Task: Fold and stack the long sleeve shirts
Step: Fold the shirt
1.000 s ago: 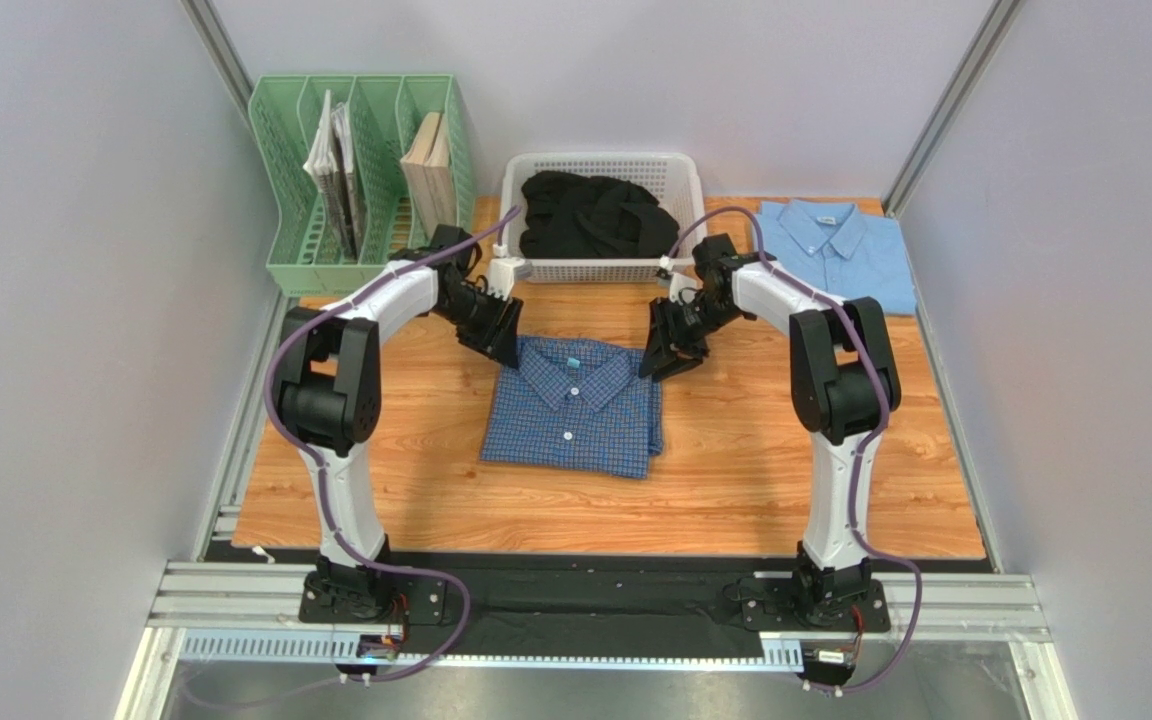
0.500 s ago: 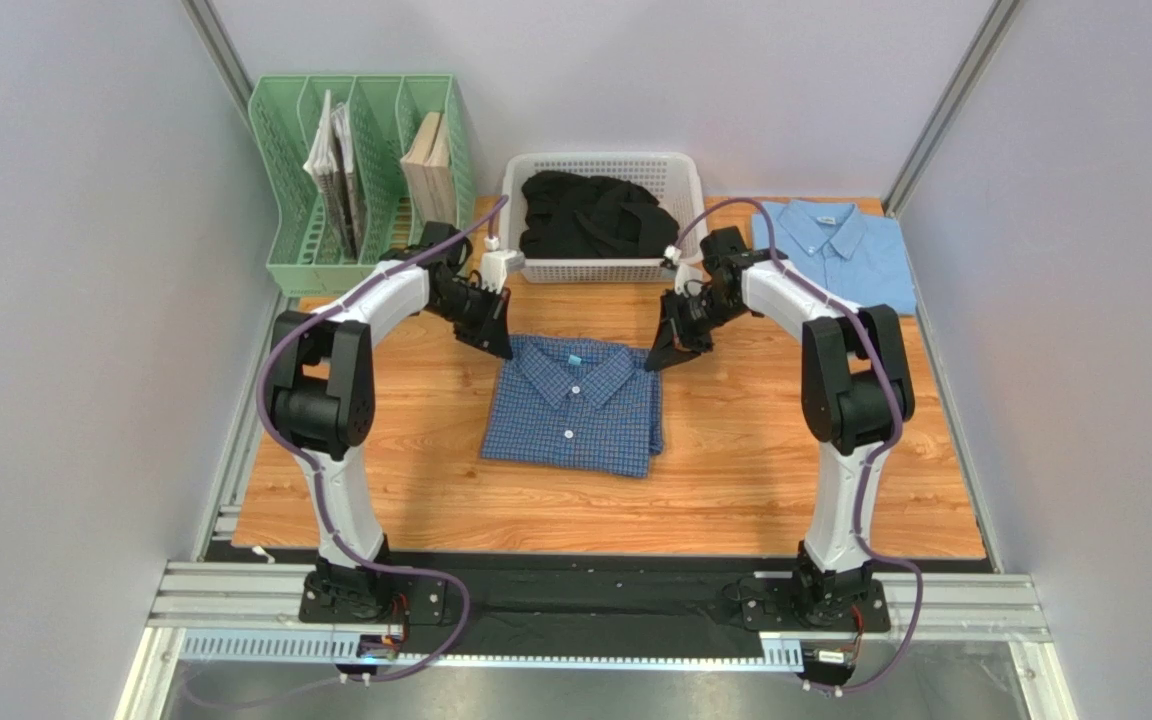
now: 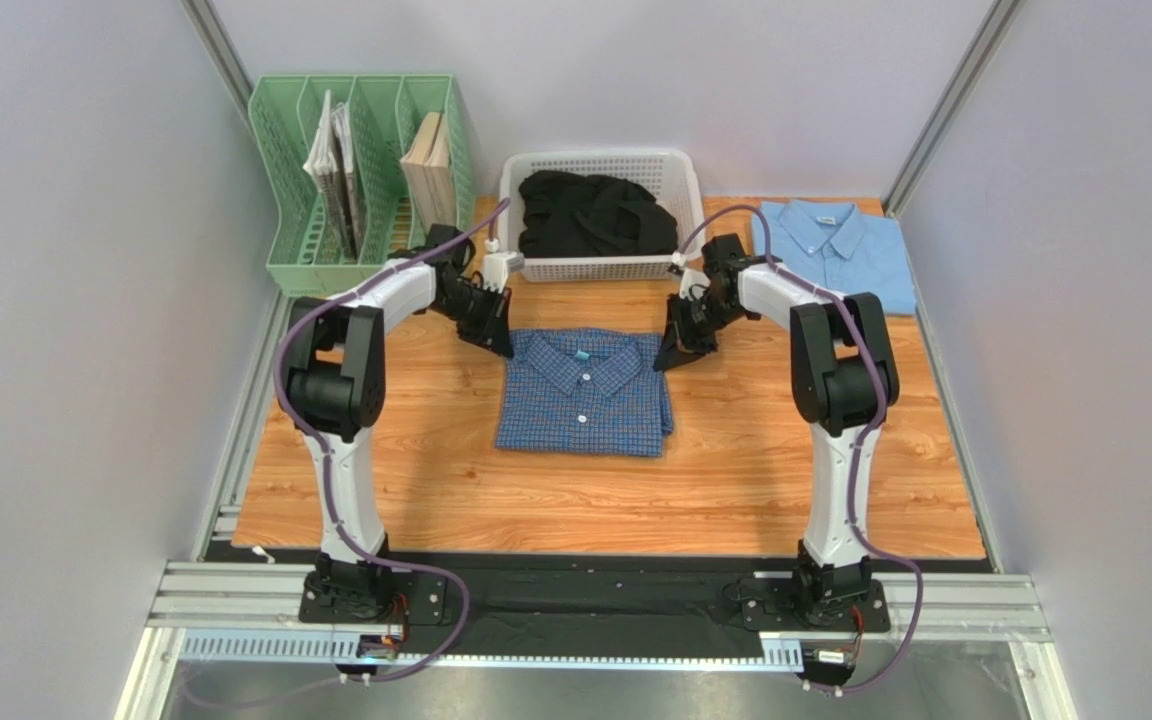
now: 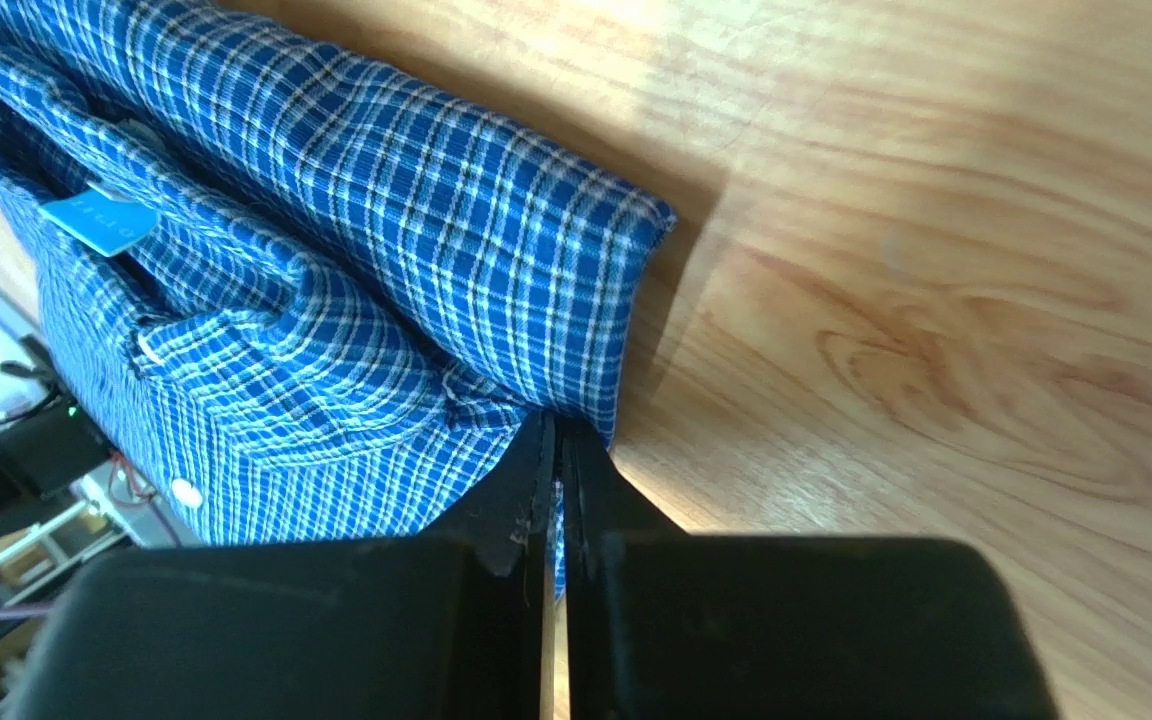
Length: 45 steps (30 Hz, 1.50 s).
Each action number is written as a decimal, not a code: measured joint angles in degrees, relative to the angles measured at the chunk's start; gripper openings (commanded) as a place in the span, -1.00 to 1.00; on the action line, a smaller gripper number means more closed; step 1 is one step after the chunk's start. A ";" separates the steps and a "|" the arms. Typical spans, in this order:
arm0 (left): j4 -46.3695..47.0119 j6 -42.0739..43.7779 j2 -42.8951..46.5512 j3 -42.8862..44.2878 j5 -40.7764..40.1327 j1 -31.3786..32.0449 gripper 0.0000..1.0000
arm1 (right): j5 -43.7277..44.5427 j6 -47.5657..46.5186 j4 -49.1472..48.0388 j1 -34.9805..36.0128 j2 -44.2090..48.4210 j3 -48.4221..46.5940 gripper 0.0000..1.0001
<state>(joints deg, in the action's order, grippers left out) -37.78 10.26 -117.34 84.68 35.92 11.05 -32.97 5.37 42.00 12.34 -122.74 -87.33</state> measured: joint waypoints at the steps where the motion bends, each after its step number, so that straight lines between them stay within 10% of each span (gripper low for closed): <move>1: -0.31 -0.15 -0.66 0.37 -0.39 0.00 -0.47 | -0.81 0.46 0.42 -0.07 -0.55 -0.44 -0.85; 5: -0.24 -0.35 -0.33 0.48 -0.90 -0.46 0.08 | -0.70 0.94 0.48 -0.11 -0.39 -0.98 -0.15; 10: 4.15 1.66 12.48 -9.31 -0.85 -1.49 0.54 | -4.94 2.21 -0.59 -1.53 7.58 5.09 -0.08; 11: 4.22 2.64 16.15 -10.58 -1.01 -1.49 0.93 | -5.95 2.36 -0.85 -1.97 11.34 7.41 0.12; 14: 5.11 7.80 27.65 -11.56 -1.88 -0.11 0.98 | -6.36 2.10 -1.90 -2.86 21.64 11.87 1.00; 18: 7.02 13.88 37.13 -9.64 -0.48 2.25 0.97 | -2.38 2.60 -6.62 -3.17 32.54 16.13 1.00; 24: 2.69 19.96 26.82 1.57 1.79 6.08 0.42 | -9.64 6.80 -12.70 -8.00 23.54 16.24 1.00; 28: 7.72 25.53 23.63 -7.30 -3.98 17.99 0.02 | -10.47 12.11 -14.78 -12.55 22.71 26.58 1.00; 35: 16.04 35.47 20.81 -17.64 -11.04 39.60 0.05 | -11.10 23.06 -23.43 -13.40 30.21 42.14 1.00; 45: 25.99 41.83 12.41 -18.67 -19.39 45.94 0.27 | -16.31 35.19 -37.09 -13.40 25.22 45.70 1.00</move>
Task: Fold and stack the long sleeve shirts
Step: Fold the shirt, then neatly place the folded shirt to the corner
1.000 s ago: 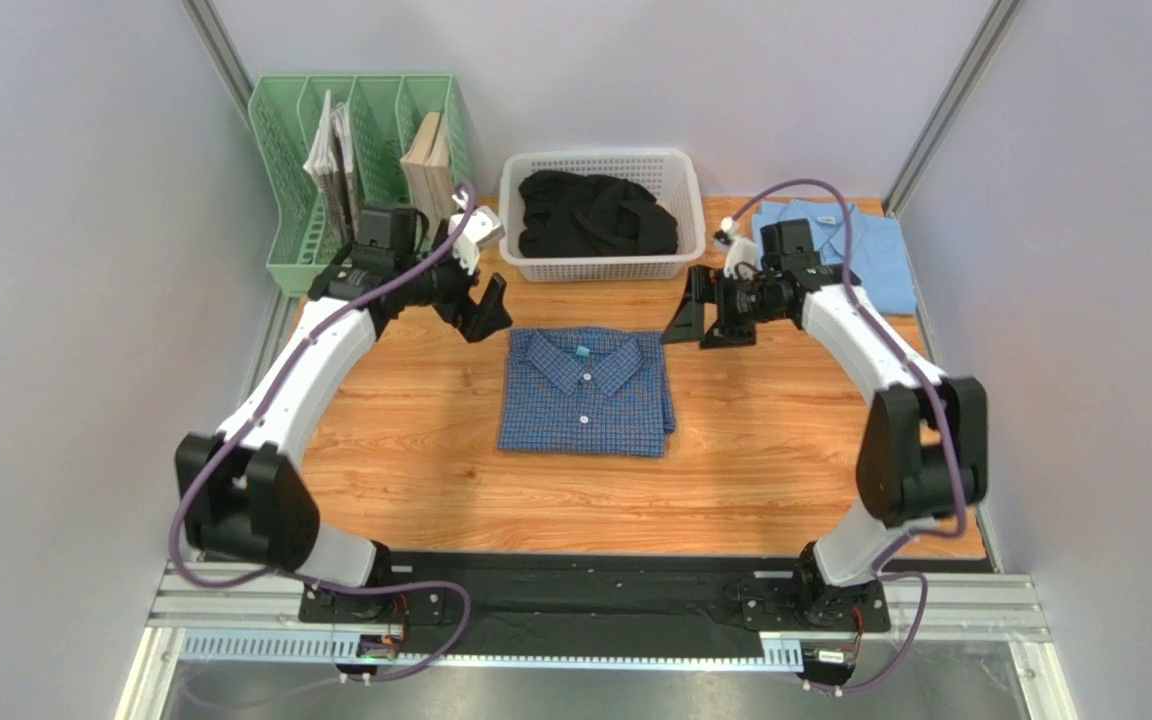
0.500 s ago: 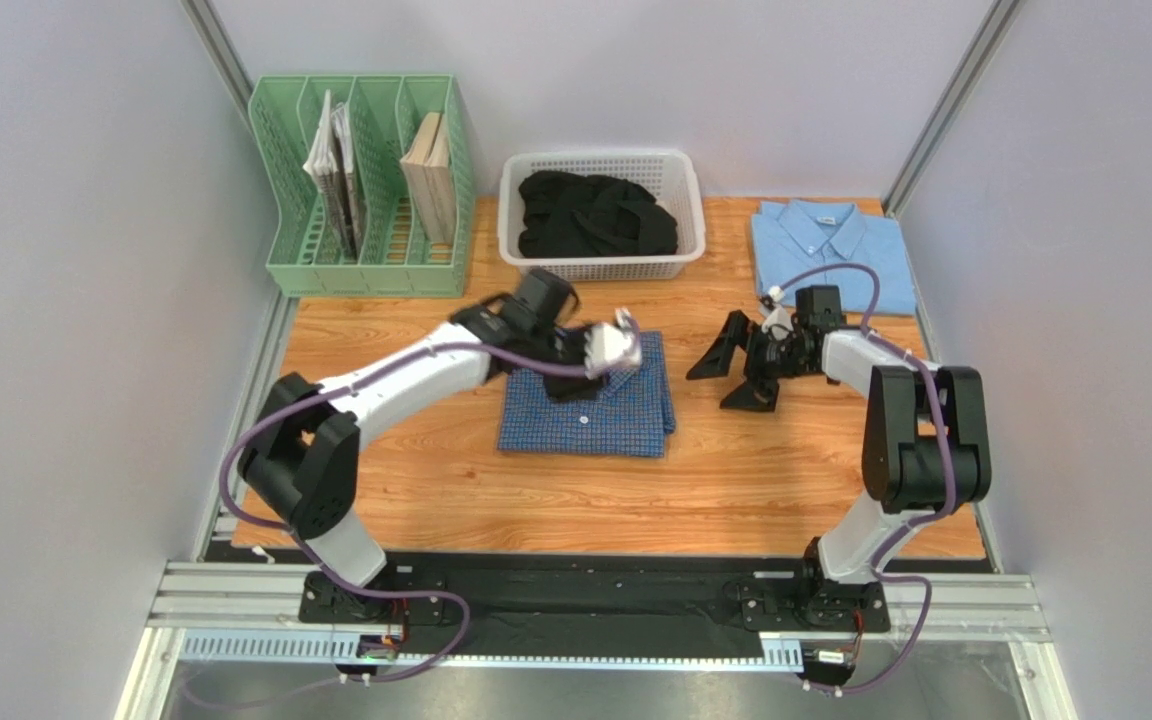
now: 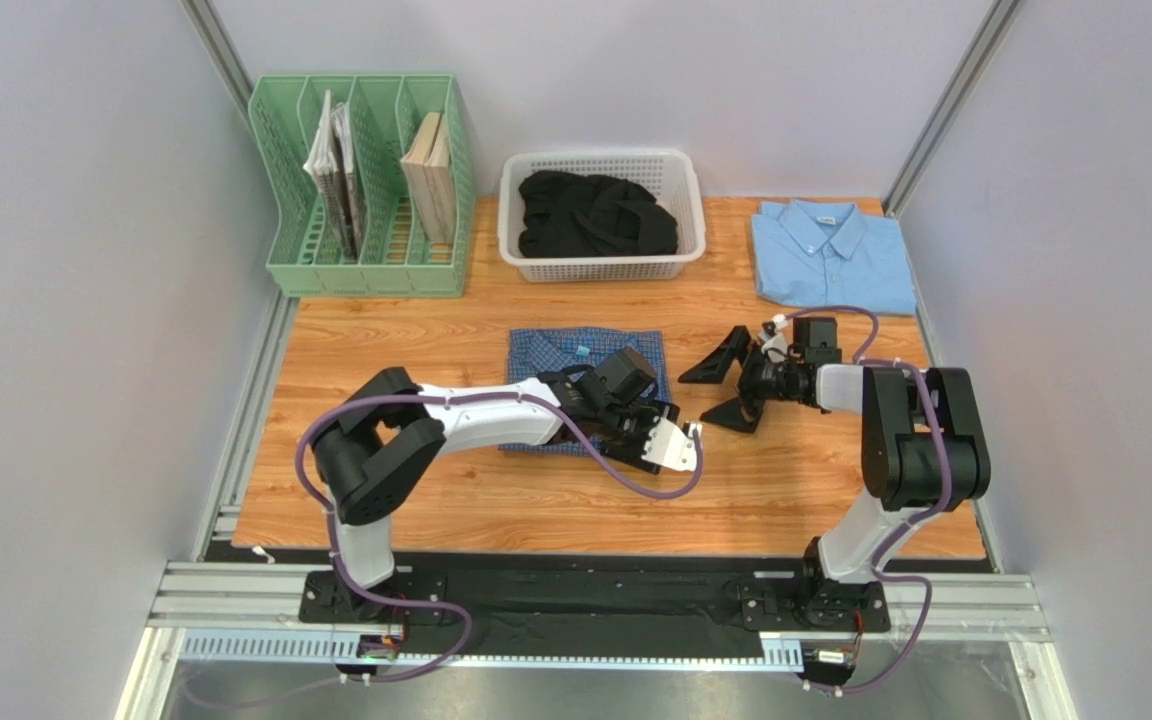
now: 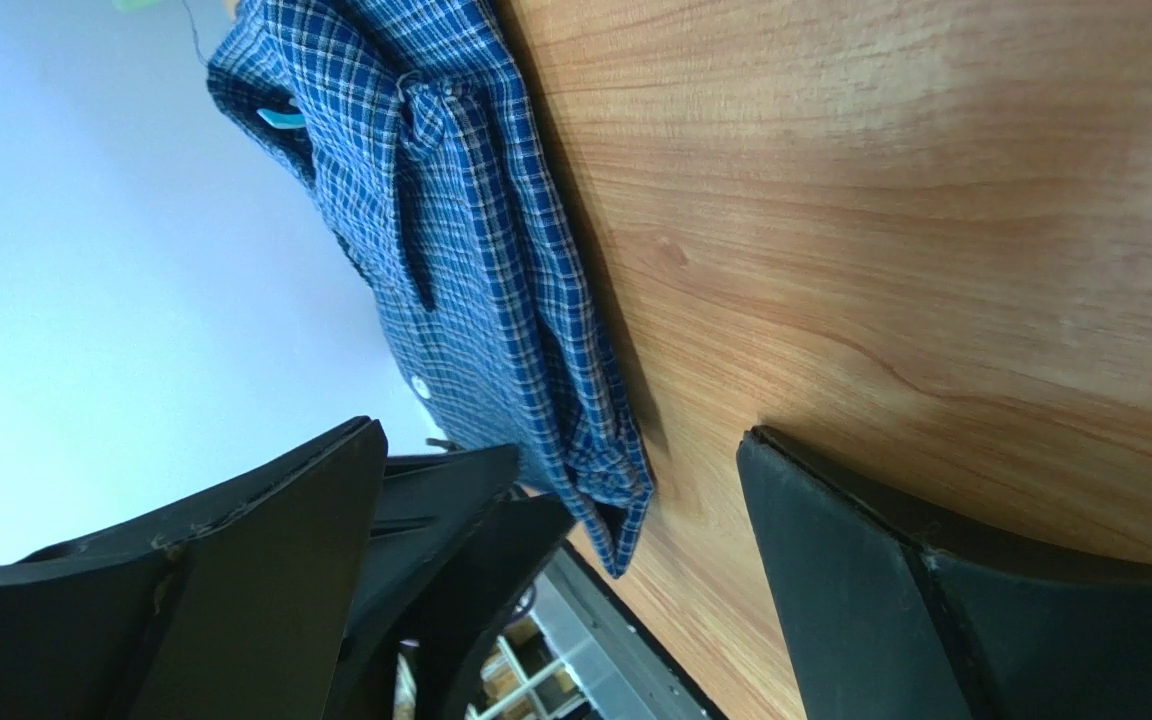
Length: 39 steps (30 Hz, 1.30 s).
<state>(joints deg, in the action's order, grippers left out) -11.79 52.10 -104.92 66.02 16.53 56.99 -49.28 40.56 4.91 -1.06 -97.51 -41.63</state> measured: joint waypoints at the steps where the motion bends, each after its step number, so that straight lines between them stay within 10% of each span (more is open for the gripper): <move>1: 0.11 0.35 -0.76 0.00 -0.39 0.20 0.29 | -0.48 1.03 -1.57 0.02 -0.02 0.72 1.00; 28: -6.56 -7.17 4.02 0.07 0.66 3.06 0.36 | -3.17 6.97 -11.41 2.54 -2.03 3.43 1.00; 34: -3.28 -8.35 0.48 -1.36 -0.46 4.52 0.13 | -3.26 9.18 -14.12 2.38 -2.05 4.74 1.00; 39: -1.57 -8.90 -1.49 -1.68 -1.86 4.50 -0.74 | -3.43 9.90 -15.17 2.43 -2.16 5.18 1.00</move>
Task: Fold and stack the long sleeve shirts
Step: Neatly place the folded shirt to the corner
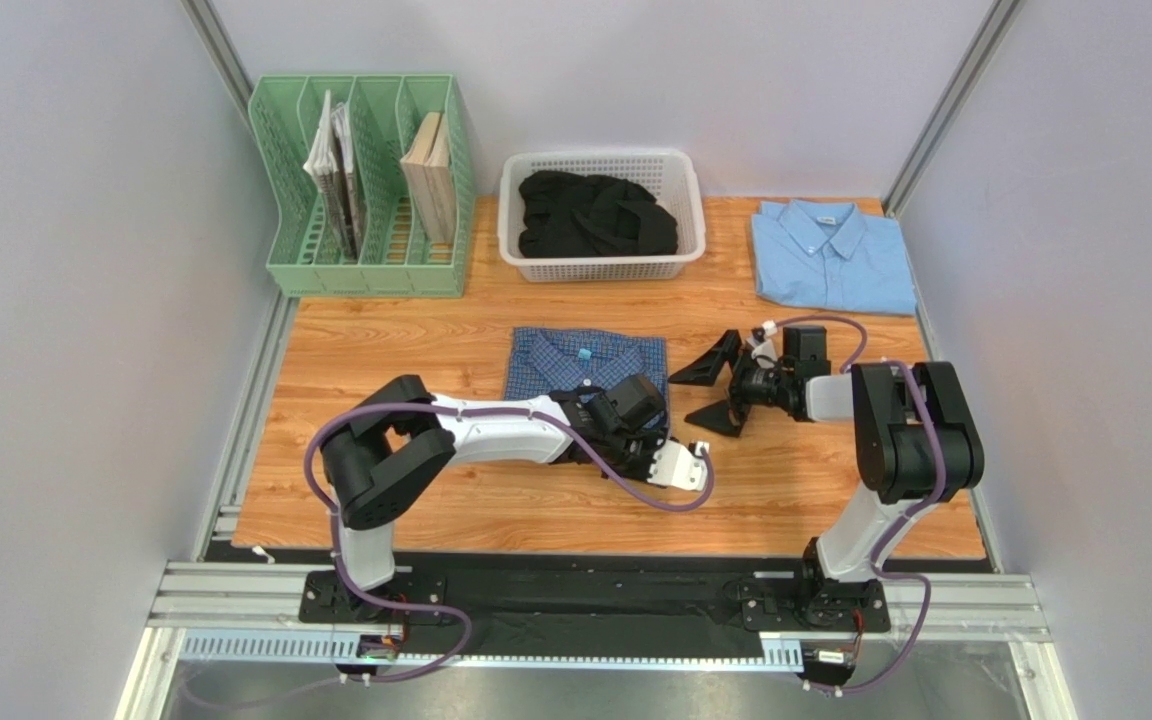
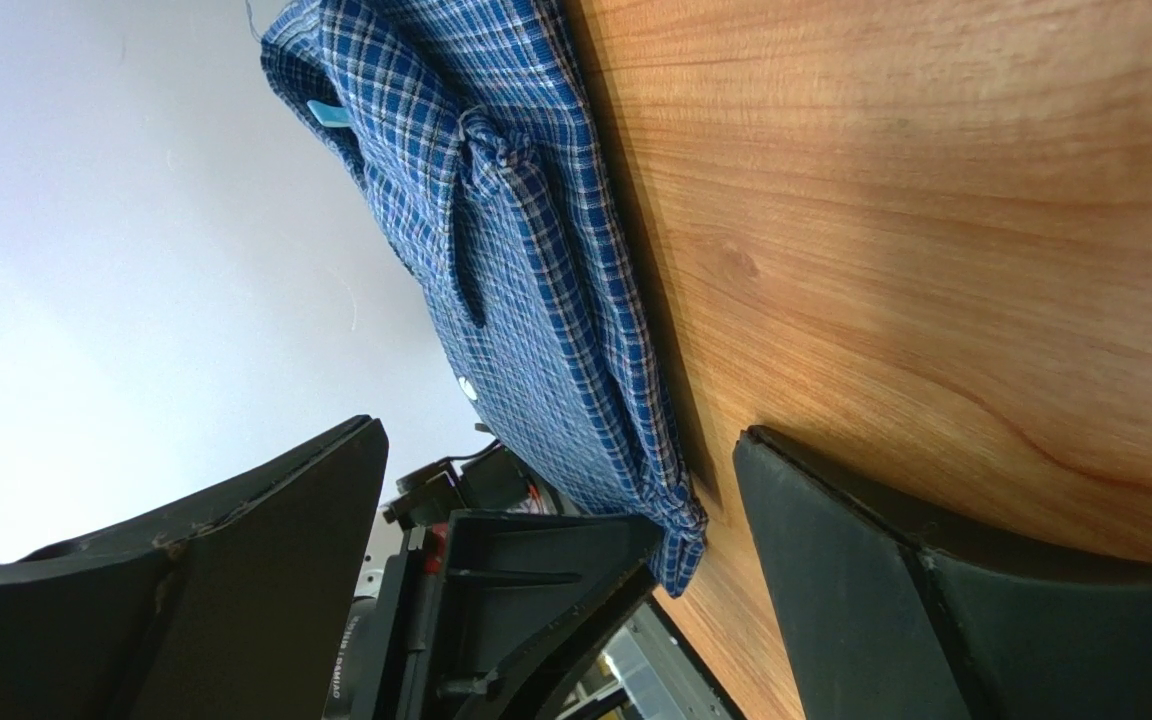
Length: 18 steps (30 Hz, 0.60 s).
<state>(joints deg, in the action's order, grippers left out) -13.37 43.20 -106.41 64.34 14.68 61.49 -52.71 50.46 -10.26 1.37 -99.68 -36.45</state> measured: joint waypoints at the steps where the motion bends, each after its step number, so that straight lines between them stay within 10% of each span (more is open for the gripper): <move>1: 0.26 -0.35 0.00 0.00 -0.07 -0.13 -0.87 | -0.02 0.11 -0.20 0.09 -0.07 0.04 1.00; 18: -0.79 -2.97 6.49 2.75 2.19 -2.01 -1.00 | -1.44 1.53 -5.29 4.42 -3.82 -2.01 0.85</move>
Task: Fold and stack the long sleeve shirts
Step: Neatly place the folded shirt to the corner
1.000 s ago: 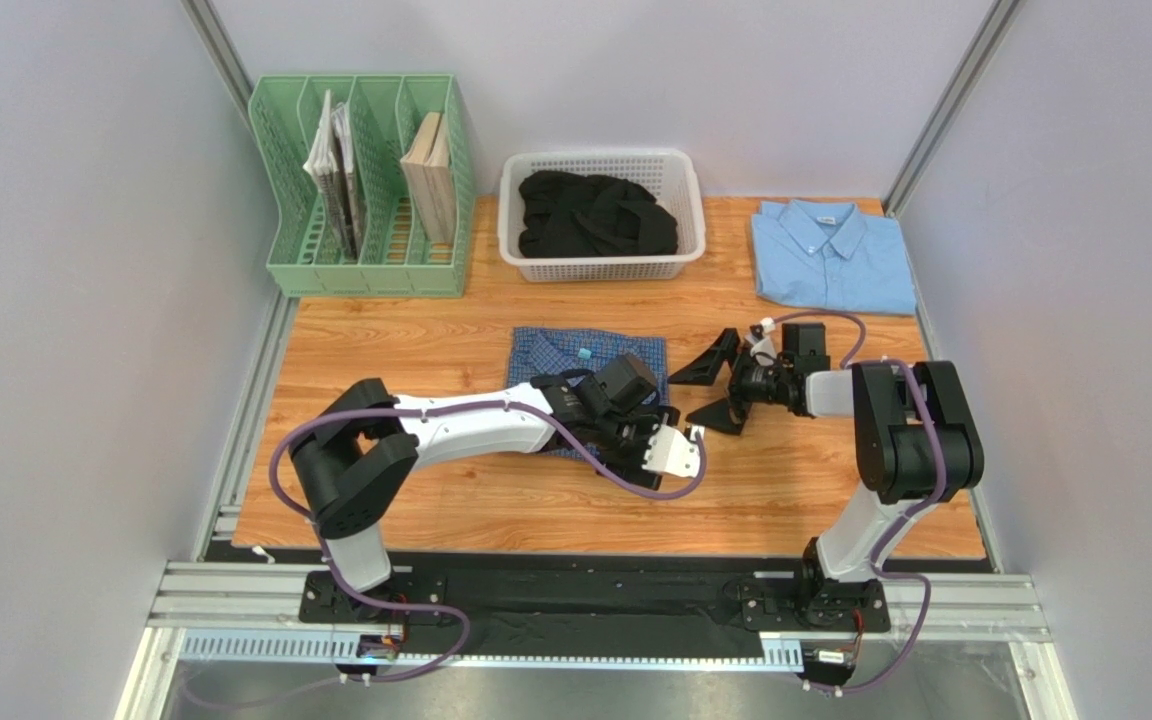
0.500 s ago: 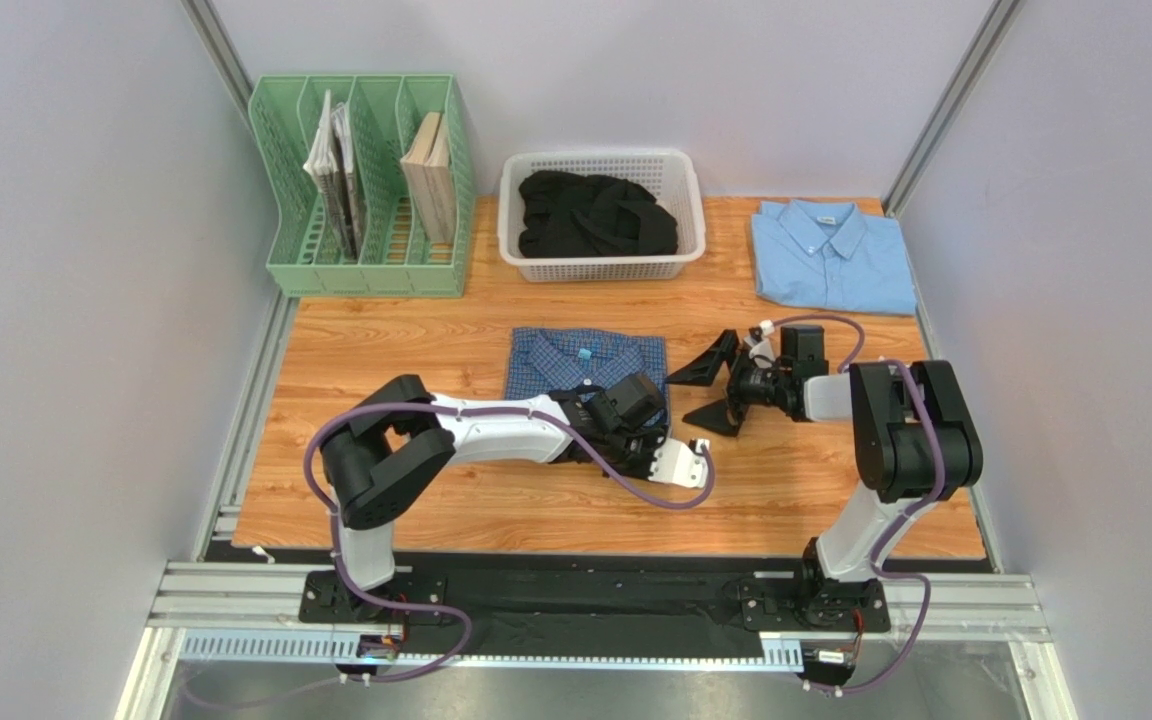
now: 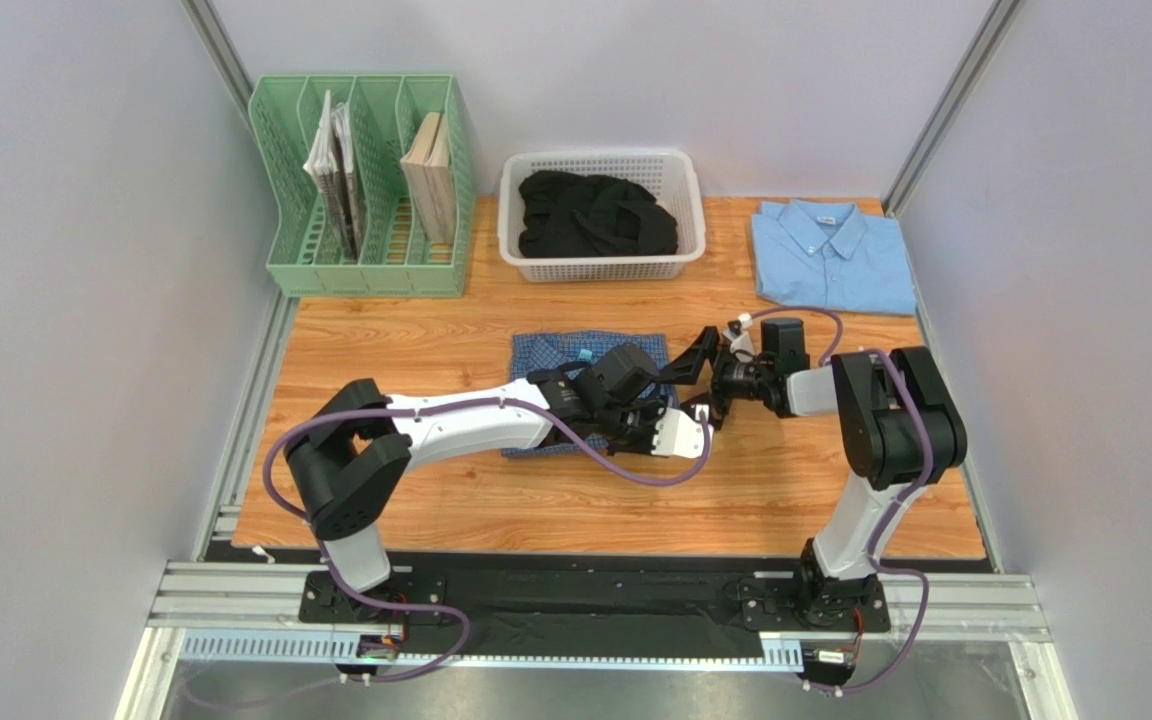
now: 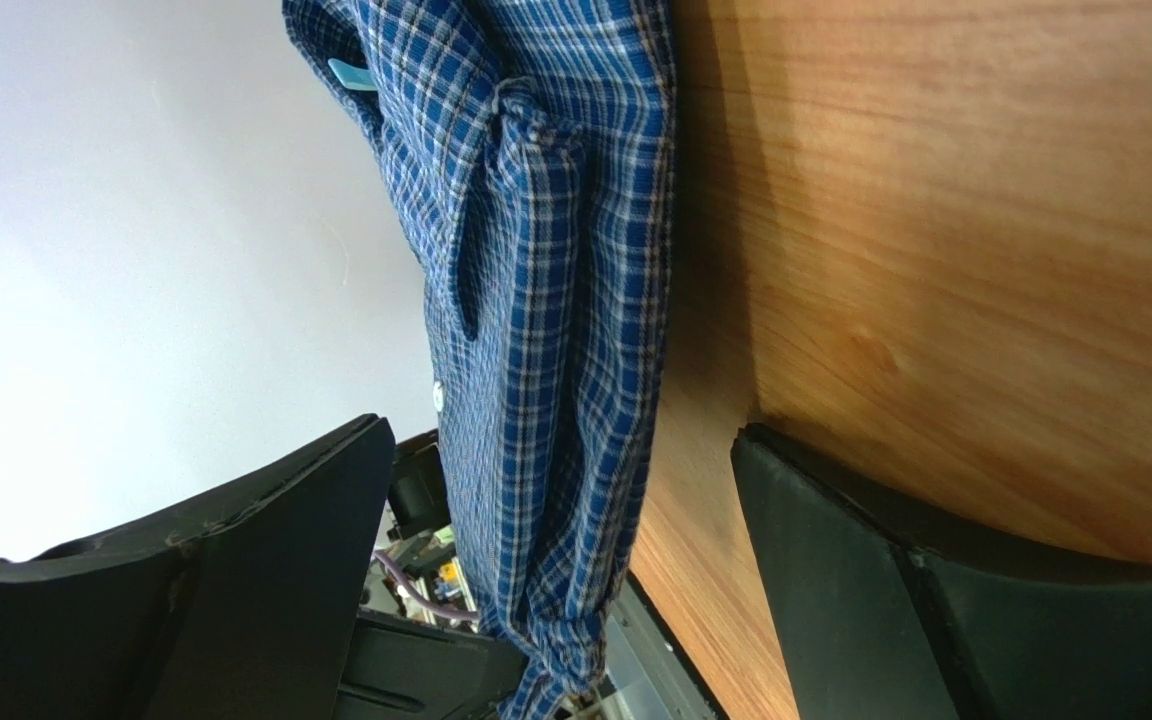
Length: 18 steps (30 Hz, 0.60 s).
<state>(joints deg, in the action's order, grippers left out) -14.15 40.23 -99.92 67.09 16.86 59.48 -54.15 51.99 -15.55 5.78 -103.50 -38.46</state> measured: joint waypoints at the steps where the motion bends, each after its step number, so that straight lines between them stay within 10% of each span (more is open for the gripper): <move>1: -0.15 -0.07 0.00 0.17 0.13 -0.11 -1.00 | 0.00 0.37 -0.39 0.31 -0.37 -0.31 0.83; 8: -1.44 -0.79 0.00 1.14 0.83 -0.33 -1.00 | 1.75 4.39 -3.65 5.44 -2.14 -1.14 0.30; 12: -1.49 -1.44 0.00 1.99 1.03 -0.52 -0.99 | 4.35 6.23 -2.64 6.97 -1.53 1.25 -0.71; 18: -3.98 -3.30 0.11 3.17 2.36 -0.81 0.05 | 7.32 2.38 5.79 5.55 -1.38 -1.27 -1.00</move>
<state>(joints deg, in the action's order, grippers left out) -18.13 36.93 -99.81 70.26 19.22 58.67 -46.83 54.37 -9.76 11.33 -104.88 -39.72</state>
